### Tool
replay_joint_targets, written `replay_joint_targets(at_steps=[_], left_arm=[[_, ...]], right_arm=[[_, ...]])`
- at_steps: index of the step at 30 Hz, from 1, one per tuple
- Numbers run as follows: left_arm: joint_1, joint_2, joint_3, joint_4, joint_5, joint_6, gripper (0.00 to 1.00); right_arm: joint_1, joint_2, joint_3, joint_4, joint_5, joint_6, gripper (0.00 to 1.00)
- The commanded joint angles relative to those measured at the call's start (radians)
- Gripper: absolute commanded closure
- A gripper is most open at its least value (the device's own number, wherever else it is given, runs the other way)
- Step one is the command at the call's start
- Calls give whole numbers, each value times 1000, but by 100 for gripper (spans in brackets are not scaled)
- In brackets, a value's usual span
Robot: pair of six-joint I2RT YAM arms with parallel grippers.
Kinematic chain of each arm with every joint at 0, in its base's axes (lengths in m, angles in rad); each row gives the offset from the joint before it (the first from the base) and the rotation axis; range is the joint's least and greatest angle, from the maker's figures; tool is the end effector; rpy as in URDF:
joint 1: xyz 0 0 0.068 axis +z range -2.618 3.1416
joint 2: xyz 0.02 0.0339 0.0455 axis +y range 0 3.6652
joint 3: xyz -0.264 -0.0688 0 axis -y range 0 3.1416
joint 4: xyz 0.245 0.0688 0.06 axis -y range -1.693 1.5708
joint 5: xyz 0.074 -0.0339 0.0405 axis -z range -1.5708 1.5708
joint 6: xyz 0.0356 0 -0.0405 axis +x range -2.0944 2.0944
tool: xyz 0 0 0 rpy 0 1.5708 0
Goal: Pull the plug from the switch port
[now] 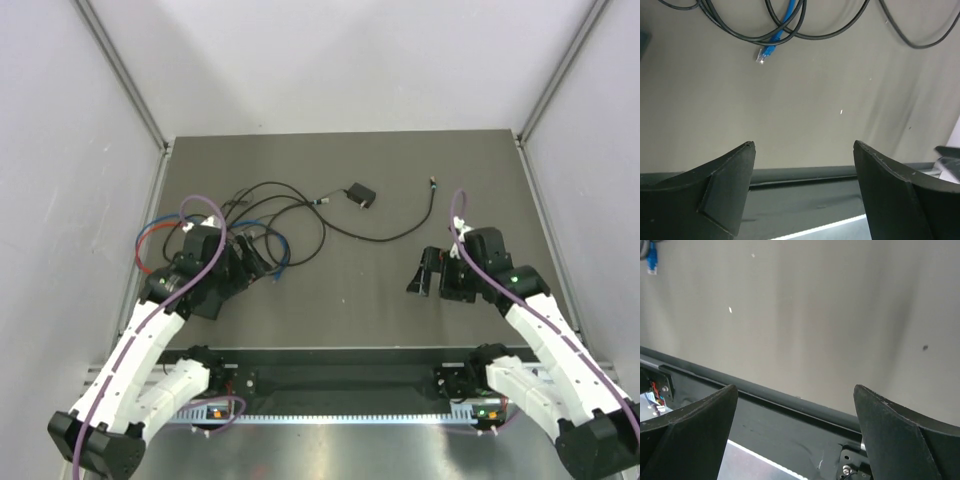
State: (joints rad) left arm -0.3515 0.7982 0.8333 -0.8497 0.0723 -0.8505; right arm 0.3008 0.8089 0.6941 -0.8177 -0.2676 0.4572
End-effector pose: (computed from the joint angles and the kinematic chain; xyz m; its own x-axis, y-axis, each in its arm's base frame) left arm 0.1433 -0.0553 0.2915 -0.7436 -0.5258 -0.4131 -0.2561 0.7947 -0.5504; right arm 0.1429 0.0542 0.2490 -0.8808 0.1725 -0.4409 -0.0528 0.8897 0.4536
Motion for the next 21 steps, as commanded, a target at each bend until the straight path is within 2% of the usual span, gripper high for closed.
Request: replay_joint_targets(at_steps=[1, 2, 3, 5, 7, 9, 11, 12, 14, 16, 19, 21], left_arm=[[2, 38, 65, -81, 26, 53, 16], [2, 48, 75, -87, 24, 62, 22], [2, 68, 82, -81, 29, 74, 35], [3, 105, 111, -81, 52, 120, 45], [6, 170, 151, -104, 49, 128, 44], [17, 229, 176, -133, 9, 116, 38], [26, 251, 202, -143, -26, 108, 37], [38, 262, 210, -147, -63, 107, 35], [75, 265, 231, -160, -114, 116, 34], [101, 263, 259, -183, -170, 123, 34], [138, 257, 303, -233, -253, 149, 36], [144, 254, 325, -275, -307, 153, 37]], right_arm=[[4, 84, 94, -6, -16, -54, 0], [8, 101, 102, 14, -44, -55, 0], [12, 120, 107, 78, -80, -43, 0], [59, 140, 99, 179, -96, 15, 0], [113, 231, 123, 315, -114, 50, 0], [220, 383, 218, 362, -114, 75, 0], [309, 487, 287, 426, -108, 106, 0], [331, 589, 320, 452, -134, 118, 2], [386, 688, 431, 508, -151, 150, 8], [437, 811, 528, 570, -157, 170, 9], [487, 952, 619, 751, -183, 270, 25], [512, 1050, 662, 897, -206, 343, 28]])
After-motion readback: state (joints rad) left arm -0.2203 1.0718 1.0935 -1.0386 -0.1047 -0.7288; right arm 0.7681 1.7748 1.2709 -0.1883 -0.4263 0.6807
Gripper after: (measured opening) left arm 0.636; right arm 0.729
